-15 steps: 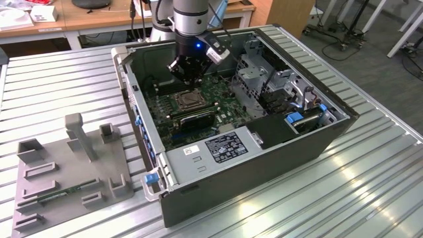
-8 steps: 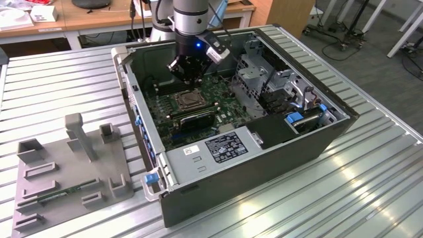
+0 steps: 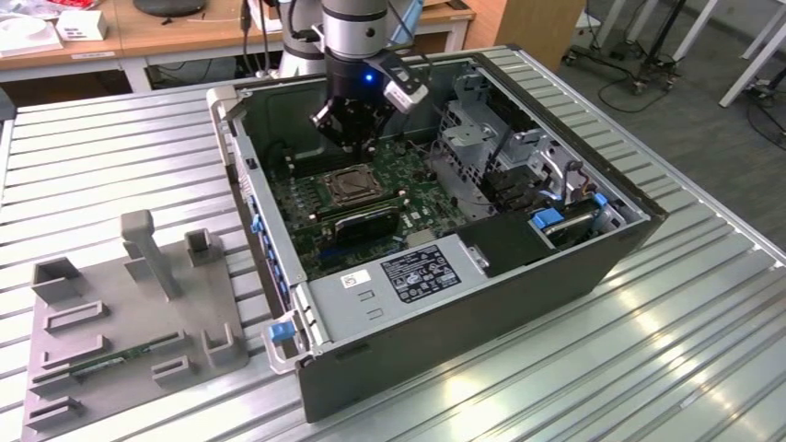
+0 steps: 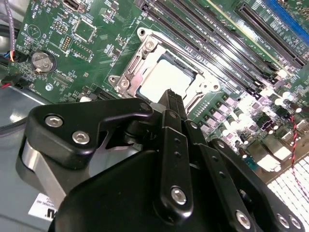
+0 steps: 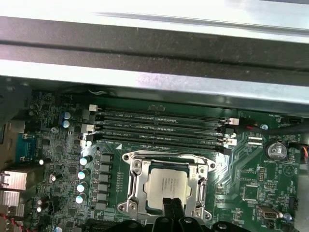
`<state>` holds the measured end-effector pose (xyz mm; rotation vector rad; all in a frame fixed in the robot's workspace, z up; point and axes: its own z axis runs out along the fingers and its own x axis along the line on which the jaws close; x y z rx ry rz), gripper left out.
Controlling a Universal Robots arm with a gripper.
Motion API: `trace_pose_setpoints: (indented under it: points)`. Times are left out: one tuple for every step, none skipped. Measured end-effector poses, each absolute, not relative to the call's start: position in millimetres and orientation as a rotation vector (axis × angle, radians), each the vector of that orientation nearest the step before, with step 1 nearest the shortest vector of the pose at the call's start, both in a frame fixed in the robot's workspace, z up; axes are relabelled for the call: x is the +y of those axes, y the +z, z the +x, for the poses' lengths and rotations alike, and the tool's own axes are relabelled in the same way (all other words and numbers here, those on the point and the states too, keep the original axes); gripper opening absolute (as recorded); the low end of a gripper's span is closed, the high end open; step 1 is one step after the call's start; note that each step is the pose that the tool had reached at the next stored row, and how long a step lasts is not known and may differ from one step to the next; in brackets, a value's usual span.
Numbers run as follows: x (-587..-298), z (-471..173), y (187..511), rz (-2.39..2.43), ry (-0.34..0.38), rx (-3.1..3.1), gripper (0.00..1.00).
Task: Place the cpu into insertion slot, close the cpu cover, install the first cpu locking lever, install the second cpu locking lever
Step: 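Install the second cpu locking lever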
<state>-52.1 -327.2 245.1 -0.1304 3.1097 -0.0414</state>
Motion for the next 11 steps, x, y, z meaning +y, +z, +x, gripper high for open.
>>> trace_pose_setpoints:
  points:
    - [-327.2,-52.1,246.1,-0.13,-0.041,3.11,0.11]
    - [-327.2,-52.1,247.0,-0.13,-0.041,3.11,0.11]
    - [-327.2,-52.1,247.3,-0.13,-0.041,3.11,0.11]
    - [-327.2,-52.1,247.3,-0.13,-0.041,3.11,0.11]
    - [-327.2,-52.1,249.0,-0.13,-0.041,3.11,0.11]
    - [-327.2,-52.1,250.6,-0.13,-0.041,3.11,0.11]
    - [-327.2,-52.1,250.6,-0.13,-0.041,3.11,0.11]
    - [-327.2,-52.1,250.6,-0.13,-0.041,3.11,0.11]
    - [-327.2,-52.1,250.6,-0.13,-0.041,3.11,0.11]
    - [-327.2,-52.1,250.6,-0.13,-0.041,3.11,0.11]
    - [-327.2,-52.1,251.5,-0.13,-0.041,3.11,0.11]
